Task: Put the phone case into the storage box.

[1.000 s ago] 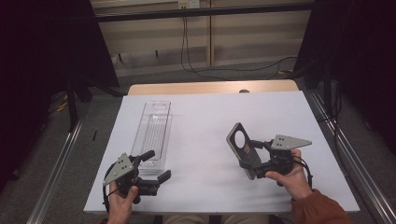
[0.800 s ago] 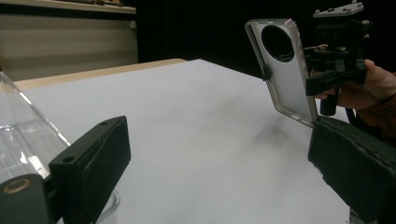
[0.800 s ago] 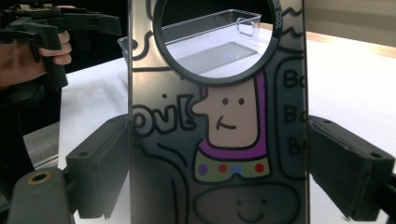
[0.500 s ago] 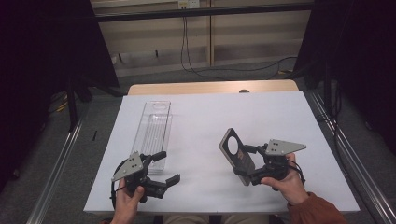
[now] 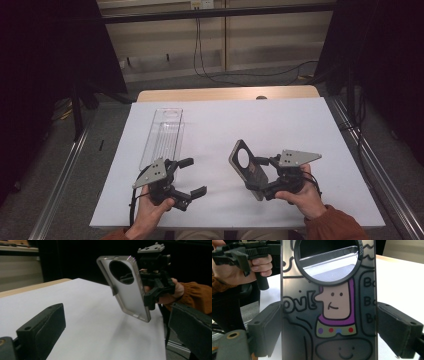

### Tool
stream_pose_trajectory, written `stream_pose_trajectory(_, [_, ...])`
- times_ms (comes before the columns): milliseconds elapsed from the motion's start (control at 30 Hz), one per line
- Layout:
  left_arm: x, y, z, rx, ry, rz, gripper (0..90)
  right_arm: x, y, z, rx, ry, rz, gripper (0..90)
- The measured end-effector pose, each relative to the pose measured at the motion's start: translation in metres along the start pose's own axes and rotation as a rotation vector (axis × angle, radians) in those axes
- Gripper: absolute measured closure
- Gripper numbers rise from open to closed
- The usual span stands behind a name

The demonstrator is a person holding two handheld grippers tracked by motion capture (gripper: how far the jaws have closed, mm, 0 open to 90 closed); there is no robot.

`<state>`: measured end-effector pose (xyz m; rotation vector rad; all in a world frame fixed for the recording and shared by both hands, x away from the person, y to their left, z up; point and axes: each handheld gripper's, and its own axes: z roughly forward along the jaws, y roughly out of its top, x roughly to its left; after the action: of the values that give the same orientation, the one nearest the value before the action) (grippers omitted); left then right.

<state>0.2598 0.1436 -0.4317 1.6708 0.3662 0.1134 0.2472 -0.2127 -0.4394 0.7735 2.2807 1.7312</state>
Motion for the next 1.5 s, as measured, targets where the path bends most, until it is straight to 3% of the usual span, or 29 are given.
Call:
stream_pose_trajectory(33, [-0.001,0.001,0.004,-0.014,0.017,-0.001,1.1,0.000,0.000,0.000,-0.001,0.002,-0.001,12.2])
stream_pose_trajectory(67, [-0.001,0.002,0.008,-0.016,0.002,0.002,1.0,0.001,0.001,0.000,-0.007,0.005,0.000,12.2])
stream_pose_trajectory(100, [0.001,0.004,0.010,-0.018,-0.037,0.005,1.0,0.001,0.001,0.000,-0.007,0.005,0.000,12.2])
stream_pose_trajectory(200, [0.001,0.007,0.020,-0.020,-0.066,0.009,1.0,0.003,0.003,0.000,-0.009,0.019,-0.006,12.2])
stream_pose_trajectory(233, [0.001,0.008,0.023,-0.017,-0.058,0.012,1.0,0.003,0.003,0.000,-0.008,0.022,-0.006,12.2])
stream_pose_trajectory(333, [0.004,0.011,0.032,-0.017,-0.115,0.008,1.0,0.004,0.004,0.000,-0.008,0.028,-0.013,12.2])
stream_pose_trajectory(467, [0.005,0.015,0.043,-0.013,-0.151,0.020,1.1,0.003,0.005,-0.001,-0.011,0.027,-0.015,12.2])
stream_pose_trajectory(733, [0.011,0.030,0.060,-0.022,-0.189,0.024,1.0,0.001,0.005,-0.003,-0.015,0.022,-0.014,12.2])
stream_pose_trajectory(900, [0.015,0.041,0.069,-0.032,-0.195,0.052,1.0,0.001,0.005,-0.004,-0.014,0.021,-0.016,12.2])
stream_pose_trajectory(967, [0.017,0.042,0.073,-0.040,-0.222,0.046,1.0,0.001,0.005,-0.005,-0.014,0.022,-0.016,12.2])
stream_pose_trajectory(1033, [0.019,0.041,0.077,-0.027,-0.208,0.055,1.2,0.000,0.004,-0.006,-0.012,0.015,-0.013,12.2])
stream_pose_trajectory(1100, [0.020,0.040,0.080,-0.043,-0.225,0.041,1.1,-0.002,0.004,-0.005,-0.010,0.020,-0.012,12.2])
stream_pose_trajectory(1267, [0.020,0.036,0.081,-0.004,-0.223,0.037,1.2,-0.003,0.002,-0.004,-0.009,0.022,-0.008,12.2])
stream_pose_trajectory(1367, [0.020,0.031,0.083,0.036,-0.247,0.052,1.1,-0.003,0.002,-0.003,-0.011,0.034,0.000,12.2])
stream_pose_trajectory(1500, [0.020,0.030,0.085,0.042,-0.266,0.056,1.1,-0.002,0.001,-0.002,-0.004,0.055,-0.002,12.2])
